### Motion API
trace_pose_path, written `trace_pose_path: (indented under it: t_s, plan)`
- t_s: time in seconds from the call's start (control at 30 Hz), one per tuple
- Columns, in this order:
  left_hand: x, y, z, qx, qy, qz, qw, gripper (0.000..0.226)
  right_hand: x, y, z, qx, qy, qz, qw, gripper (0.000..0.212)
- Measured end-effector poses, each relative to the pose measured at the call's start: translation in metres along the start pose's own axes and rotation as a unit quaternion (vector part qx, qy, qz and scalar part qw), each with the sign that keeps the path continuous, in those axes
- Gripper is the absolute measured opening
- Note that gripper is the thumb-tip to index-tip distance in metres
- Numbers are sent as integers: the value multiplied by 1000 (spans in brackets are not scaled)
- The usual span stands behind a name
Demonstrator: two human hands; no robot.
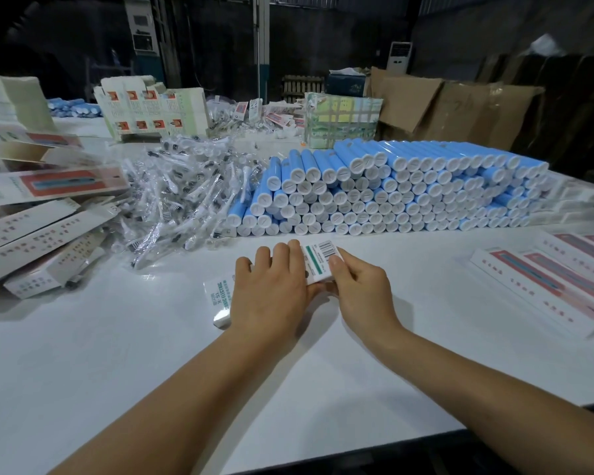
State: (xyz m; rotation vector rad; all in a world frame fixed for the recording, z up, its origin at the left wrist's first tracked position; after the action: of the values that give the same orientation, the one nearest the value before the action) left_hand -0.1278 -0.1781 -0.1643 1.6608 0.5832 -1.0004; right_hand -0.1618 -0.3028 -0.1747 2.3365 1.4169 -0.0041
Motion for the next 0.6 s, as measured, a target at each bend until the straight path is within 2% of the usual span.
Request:
trace_pose_path:
  t_s: [0.13, 0.27, 0.4, 0.6]
  plan:
    - [-2, 1, -3, 0, 3, -3, 1000, 82, 0, 1, -1, 1, 12, -13, 1000, 39]
    - [-6, -1, -2, 2, -3, 8, 1000, 75, 2, 8, 5, 29, 69, -16, 997, 28]
    - [-5, -2, 0, 9, 2, -4, 1000, 75, 1, 7, 7, 24, 86, -30, 996, 41]
    - [-8, -1, -1, 8, 4, -13, 1000, 78, 1, 8, 6, 19, 122, -27, 992, 26]
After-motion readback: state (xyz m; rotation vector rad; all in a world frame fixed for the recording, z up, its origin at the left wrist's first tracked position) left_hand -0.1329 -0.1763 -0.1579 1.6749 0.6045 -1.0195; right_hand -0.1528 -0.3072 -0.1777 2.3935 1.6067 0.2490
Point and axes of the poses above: each hand's wrist, its own y-axis towards the middle knuckle, its own x-axis out of the palm, z = x × y, the point moved 2 cm from there along y, towards the middle knuckle, and after that the axes turned 5 degrees about -x, right-handed, at the moved point
